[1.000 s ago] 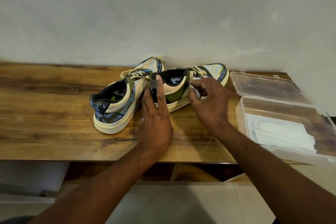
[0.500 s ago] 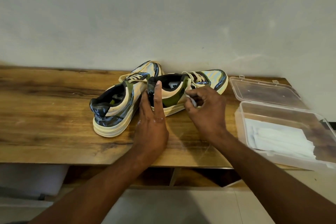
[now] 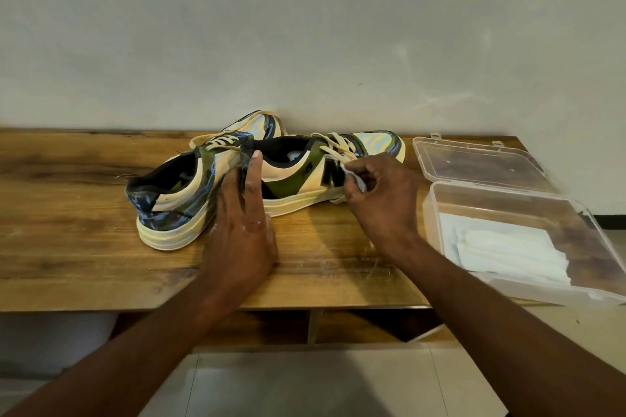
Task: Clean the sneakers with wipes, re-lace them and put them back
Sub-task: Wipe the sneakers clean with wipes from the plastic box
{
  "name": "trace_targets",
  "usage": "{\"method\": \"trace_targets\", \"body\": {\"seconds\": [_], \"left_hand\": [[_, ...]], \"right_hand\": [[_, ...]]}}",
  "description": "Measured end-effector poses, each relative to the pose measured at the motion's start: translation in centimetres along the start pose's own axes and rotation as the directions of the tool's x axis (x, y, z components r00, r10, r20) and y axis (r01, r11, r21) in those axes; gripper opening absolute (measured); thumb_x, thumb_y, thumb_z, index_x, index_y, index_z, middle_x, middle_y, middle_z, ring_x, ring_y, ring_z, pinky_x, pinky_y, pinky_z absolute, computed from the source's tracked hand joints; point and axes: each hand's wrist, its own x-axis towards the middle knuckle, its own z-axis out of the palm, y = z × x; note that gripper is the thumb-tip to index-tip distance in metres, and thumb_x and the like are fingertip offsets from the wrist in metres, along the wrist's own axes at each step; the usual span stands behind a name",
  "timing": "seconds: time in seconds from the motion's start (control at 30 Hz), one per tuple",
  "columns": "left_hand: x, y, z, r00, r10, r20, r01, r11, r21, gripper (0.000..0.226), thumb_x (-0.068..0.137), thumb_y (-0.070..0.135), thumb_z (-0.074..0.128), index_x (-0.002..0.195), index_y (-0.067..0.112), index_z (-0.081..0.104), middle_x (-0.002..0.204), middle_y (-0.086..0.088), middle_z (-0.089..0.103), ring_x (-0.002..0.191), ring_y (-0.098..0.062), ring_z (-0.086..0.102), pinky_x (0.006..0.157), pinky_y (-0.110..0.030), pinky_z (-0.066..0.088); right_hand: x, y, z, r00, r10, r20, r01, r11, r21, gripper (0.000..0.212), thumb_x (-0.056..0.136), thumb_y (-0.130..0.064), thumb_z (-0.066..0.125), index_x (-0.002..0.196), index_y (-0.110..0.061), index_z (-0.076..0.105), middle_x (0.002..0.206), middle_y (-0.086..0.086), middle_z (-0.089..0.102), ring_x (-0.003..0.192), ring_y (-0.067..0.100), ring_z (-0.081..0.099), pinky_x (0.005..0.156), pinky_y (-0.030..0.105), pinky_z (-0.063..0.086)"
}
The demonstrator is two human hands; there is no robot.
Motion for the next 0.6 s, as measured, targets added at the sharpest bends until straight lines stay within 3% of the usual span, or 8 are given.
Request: {"method": "trace_targets", "body": {"seconds": [0.1, 0.2, 0.3, 0.43, 0.6], "left_hand": [[0.5, 1.4, -1.0, 0.998, 0.03, -0.058, -0.018, 0.979, 0.202, 0.11, 0.086, 0.032, 0.076, 0.167, 0.014, 0.005, 0.164, -0.025, 0.017, 0.152, -0.044, 0.023, 0.118, -0.059, 0.037], [2.6, 3.4, -2.2, 0.974, 0.186, -0.132, -0.152, 0.961, 0.232, 0.103, 0.081, 0.045, 0.076, 0.163, 0.009, 0.024, 0.159, -0.023, 0.03, 0.148, -0.041, 0.031, 0.12, -0.057, 0.033], [6.2, 4.3, -2.3, 0.944, 0.329, 0.005, -0.317, 0.905, 0.285, 0.095, 0.081, 0.053, 0.076, 0.156, 0.01, 0.037, 0.157, -0.017, 0.04, 0.147, -0.038, 0.036, 0.123, -0.054, 0.031], [8.9, 3.9, -0.7, 0.893, 0.356, 0.274, -0.448, 0.76, 0.471, 0.11, 0.081, 0.067, 0.073, 0.164, 0.016, 0.023, 0.16, -0.014, 0.038, 0.151, -0.034, 0.033, 0.127, -0.058, 0.018], [8.2, 3.0, 0.2, 0.879, 0.418, 0.231, -0.471, 0.686, 0.554, 0.114, 0.082, 0.066, 0.074, 0.166, 0.017, 0.015, 0.153, -0.012, 0.043, 0.143, -0.032, 0.042, 0.125, -0.057, 0.021]], "right_hand": [[-0.5, -0.5, 0.7, 0.997, -0.059, 0.048, 0.06, 0.998, -0.022, 0.024, 0.083, -0.005, 0.08, 0.106, -0.012, 0.081, 0.098, 0.001, 0.074, 0.088, 0.01, 0.068, 0.082, 0.032, 0.061], [-0.5, -0.7, 0.8, 0.993, -0.097, 0.063, 0.1, 0.994, -0.052, 0.025, 0.082, -0.005, 0.079, 0.106, -0.011, 0.081, 0.098, 0.002, 0.075, 0.089, 0.011, 0.067, 0.081, 0.032, 0.06], [-0.3, -0.6, 0.8, 0.994, -0.086, 0.064, 0.089, 0.995, -0.048, 0.025, 0.08, -0.003, 0.079, 0.104, -0.01, 0.081, 0.096, 0.001, 0.074, 0.087, 0.012, 0.067, 0.08, 0.034, 0.059], [-0.3, -0.5, 0.4, 0.994, -0.094, 0.047, 0.095, 0.995, -0.033, 0.022, 0.079, -0.001, 0.078, 0.099, -0.01, 0.082, 0.093, 0.002, 0.074, 0.084, 0.013, 0.068, 0.078, 0.033, 0.059], [-0.5, -0.1, -0.9, 0.997, -0.067, 0.046, 0.068, 0.997, -0.024, 0.022, 0.08, -0.001, 0.079, 0.099, -0.011, 0.082, 0.092, -0.001, 0.074, 0.082, 0.009, 0.068, 0.076, 0.029, 0.059]]}}
